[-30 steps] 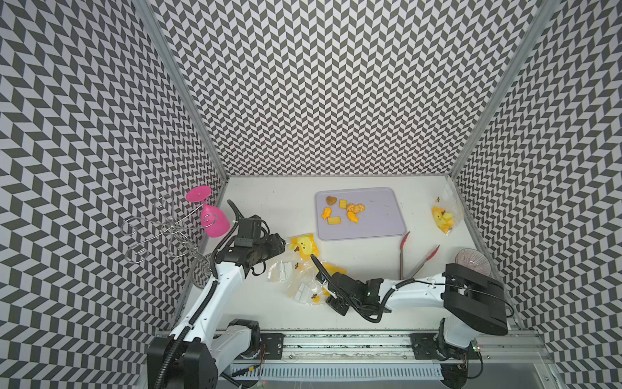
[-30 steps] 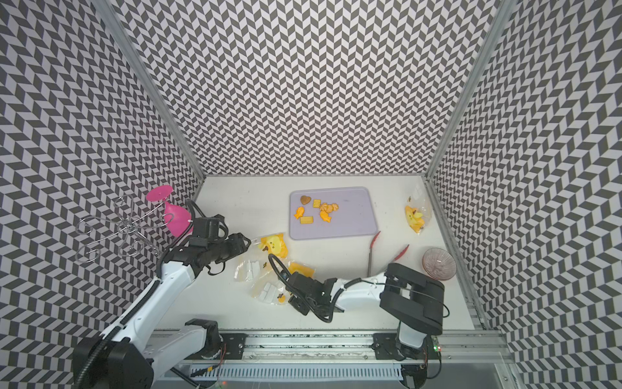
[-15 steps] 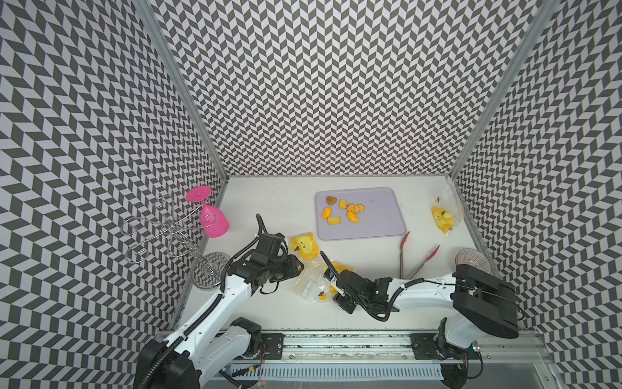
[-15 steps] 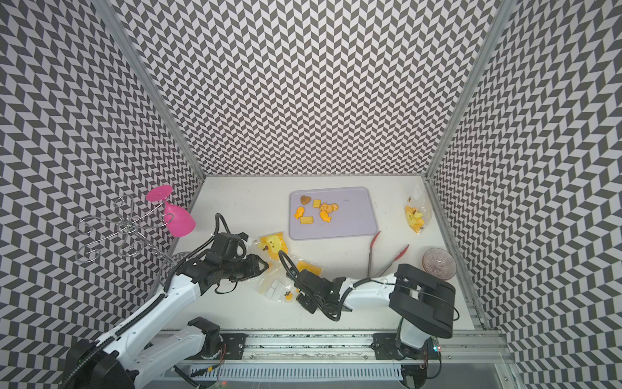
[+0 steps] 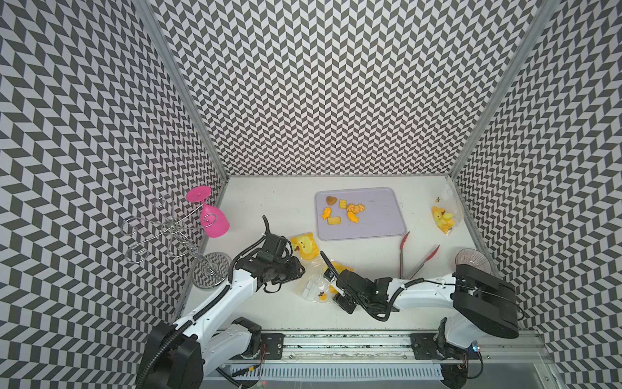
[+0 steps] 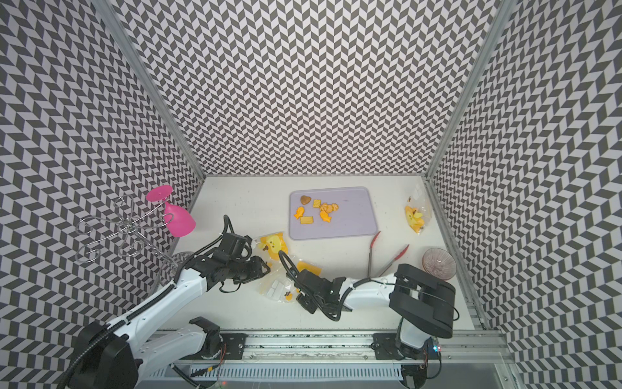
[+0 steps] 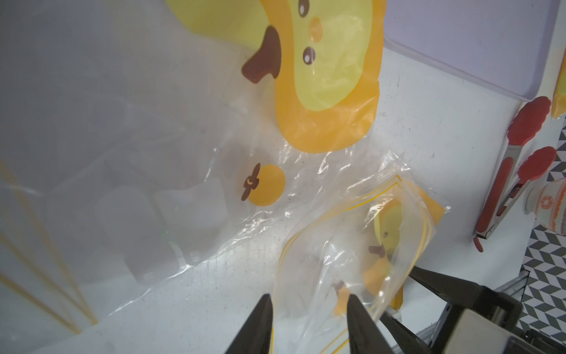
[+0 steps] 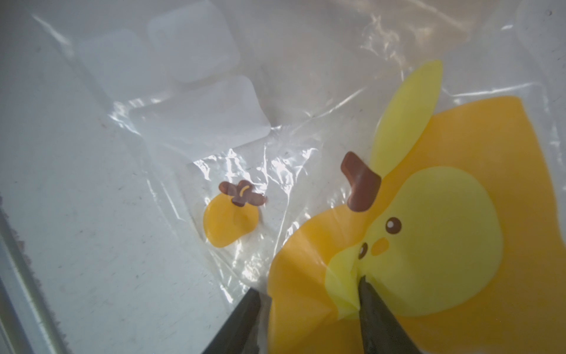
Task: Put the cookies into a resealable bag to prevent moisture
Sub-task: Pick up the ziploc bag from the center of the board.
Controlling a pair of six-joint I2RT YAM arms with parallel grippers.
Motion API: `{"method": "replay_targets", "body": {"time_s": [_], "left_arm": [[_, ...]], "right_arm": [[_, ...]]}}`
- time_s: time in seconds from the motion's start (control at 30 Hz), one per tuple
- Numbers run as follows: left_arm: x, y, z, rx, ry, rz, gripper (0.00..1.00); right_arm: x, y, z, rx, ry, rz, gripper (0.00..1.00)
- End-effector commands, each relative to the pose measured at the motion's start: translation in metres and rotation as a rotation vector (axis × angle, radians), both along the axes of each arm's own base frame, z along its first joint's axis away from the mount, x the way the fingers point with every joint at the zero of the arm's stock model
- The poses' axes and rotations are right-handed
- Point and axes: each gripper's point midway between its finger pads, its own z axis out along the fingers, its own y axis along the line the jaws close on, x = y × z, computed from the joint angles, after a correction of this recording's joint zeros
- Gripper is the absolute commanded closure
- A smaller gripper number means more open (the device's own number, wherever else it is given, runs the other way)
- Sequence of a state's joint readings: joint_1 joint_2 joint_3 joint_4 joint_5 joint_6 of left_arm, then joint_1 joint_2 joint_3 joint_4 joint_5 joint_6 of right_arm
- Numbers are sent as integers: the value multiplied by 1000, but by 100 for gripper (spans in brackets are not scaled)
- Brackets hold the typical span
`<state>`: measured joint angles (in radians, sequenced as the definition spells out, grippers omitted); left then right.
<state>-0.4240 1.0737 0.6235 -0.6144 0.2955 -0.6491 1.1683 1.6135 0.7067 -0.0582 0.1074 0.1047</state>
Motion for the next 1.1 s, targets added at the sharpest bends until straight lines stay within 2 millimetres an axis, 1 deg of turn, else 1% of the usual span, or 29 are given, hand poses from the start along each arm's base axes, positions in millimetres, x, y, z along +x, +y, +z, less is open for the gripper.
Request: {"method": "replay_targets", "body": {"time_s": [0.0,0.2,0.27,0.3,0.43,0.6,0.63,0.7,0.73,0.87,0.97,1.0,1.07], "left_arm": [[1,-3,-3,8,6,-4,59],[0,-10,-14,24,42,-33,58],[2,-10,-15,29,41,-32,60],[4,-11,-15,29,36,-34,64],[8,-17,-13,18,18,-60,68],[8,-21,-13,6,11,-82,84],[9,-22,-12,3,7,-84,90],[9,-23,-11,-2,-2,-89,95],[10,-23,-9,-4,-8,-91,100],[12,-24,-3,-12,-34,-91,100],[12,-28,2,-41,-53,-102,100],[12,-30,4,-56,-60,-109,100],[11,-32,6,-73,-70,-113,100]], "right_arm": [[0,4,4,30,2,5,51],[-1,5,4,40,6,3,51],[0,5,4,43,5,1,51],[-1,5,4,43,4,1,51],[0,4,4,45,4,-7,52],[1,2,4,55,6,-24,52],[2,2,5,60,6,-30,52],[4,0,7,74,8,-43,52],[5,0,9,81,10,-50,52],[12,-5,15,107,7,-85,49],[16,-9,21,134,7,-108,48],[19,-9,24,146,3,-117,46],[22,-12,29,162,-6,-130,37]]}}
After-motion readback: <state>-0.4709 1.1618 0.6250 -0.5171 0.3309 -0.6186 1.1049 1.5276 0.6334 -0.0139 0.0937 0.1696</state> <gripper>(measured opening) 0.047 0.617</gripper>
